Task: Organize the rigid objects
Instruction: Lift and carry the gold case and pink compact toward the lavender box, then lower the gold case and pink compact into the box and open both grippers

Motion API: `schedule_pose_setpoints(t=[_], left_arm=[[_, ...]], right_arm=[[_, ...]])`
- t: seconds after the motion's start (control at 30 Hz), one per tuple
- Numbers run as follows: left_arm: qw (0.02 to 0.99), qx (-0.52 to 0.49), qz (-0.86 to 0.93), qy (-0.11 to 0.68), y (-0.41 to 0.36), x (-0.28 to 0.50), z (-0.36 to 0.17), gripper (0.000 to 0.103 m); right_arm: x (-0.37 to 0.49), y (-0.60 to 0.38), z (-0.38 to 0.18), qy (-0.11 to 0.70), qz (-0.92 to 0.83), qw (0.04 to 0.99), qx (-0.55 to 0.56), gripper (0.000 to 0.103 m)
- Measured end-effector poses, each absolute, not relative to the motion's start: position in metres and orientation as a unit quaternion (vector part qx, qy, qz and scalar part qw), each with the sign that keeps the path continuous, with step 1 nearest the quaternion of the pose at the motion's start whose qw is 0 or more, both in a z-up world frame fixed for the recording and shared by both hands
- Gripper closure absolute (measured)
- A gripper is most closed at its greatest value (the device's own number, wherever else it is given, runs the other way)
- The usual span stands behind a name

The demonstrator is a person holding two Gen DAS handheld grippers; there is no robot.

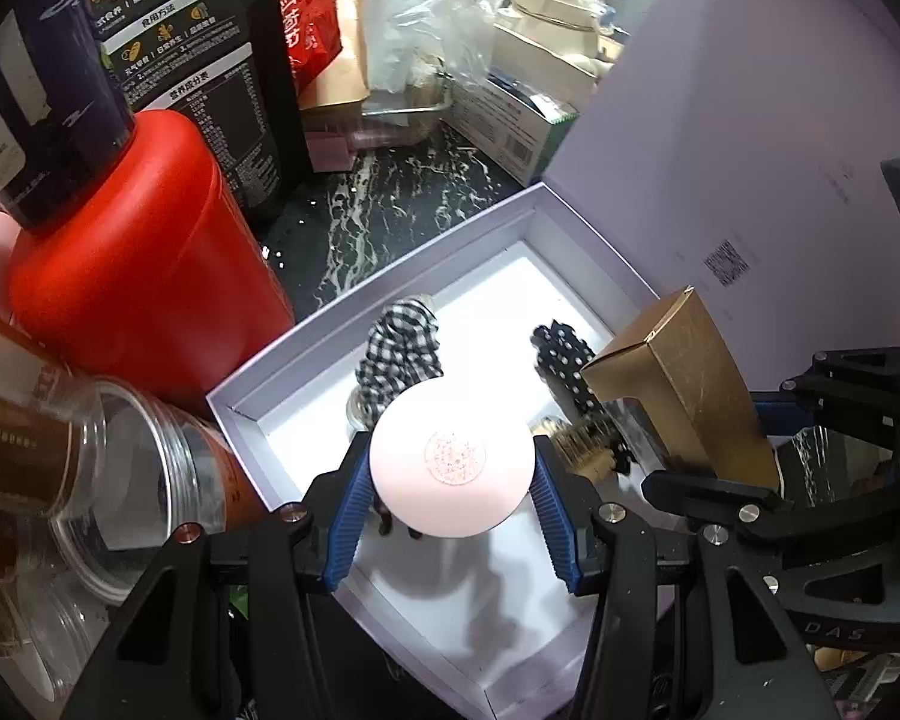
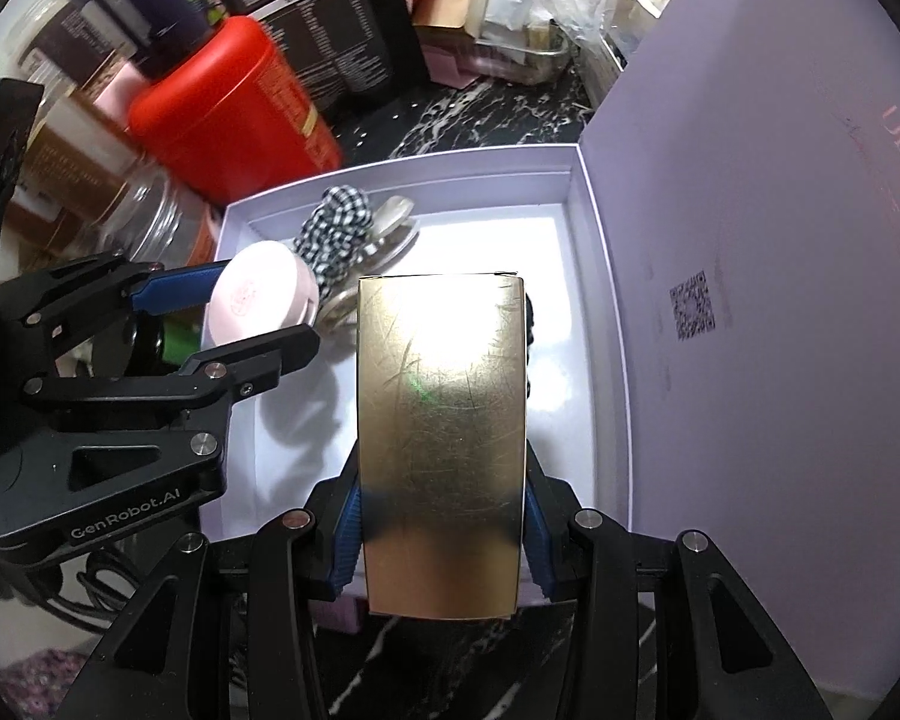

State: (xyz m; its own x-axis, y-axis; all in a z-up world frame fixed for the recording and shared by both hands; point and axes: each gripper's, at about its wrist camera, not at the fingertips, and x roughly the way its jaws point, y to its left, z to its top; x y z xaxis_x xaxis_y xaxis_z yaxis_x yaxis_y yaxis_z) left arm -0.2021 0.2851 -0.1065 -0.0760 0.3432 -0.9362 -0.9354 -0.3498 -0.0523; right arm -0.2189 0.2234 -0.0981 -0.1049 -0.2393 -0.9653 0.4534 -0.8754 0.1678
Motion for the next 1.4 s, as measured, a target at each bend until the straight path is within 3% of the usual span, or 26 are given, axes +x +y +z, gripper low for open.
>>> schedule_pose_setpoints(t=[1.4], left_arm=[[0.426, -0.485, 0.687, 0.334, 0.313, -0.210, -0.125, 0.051]], right_arm=[[-0.250, 0.224, -0.112, 0.074, -0.752, 0.208, 0.621, 0.056]])
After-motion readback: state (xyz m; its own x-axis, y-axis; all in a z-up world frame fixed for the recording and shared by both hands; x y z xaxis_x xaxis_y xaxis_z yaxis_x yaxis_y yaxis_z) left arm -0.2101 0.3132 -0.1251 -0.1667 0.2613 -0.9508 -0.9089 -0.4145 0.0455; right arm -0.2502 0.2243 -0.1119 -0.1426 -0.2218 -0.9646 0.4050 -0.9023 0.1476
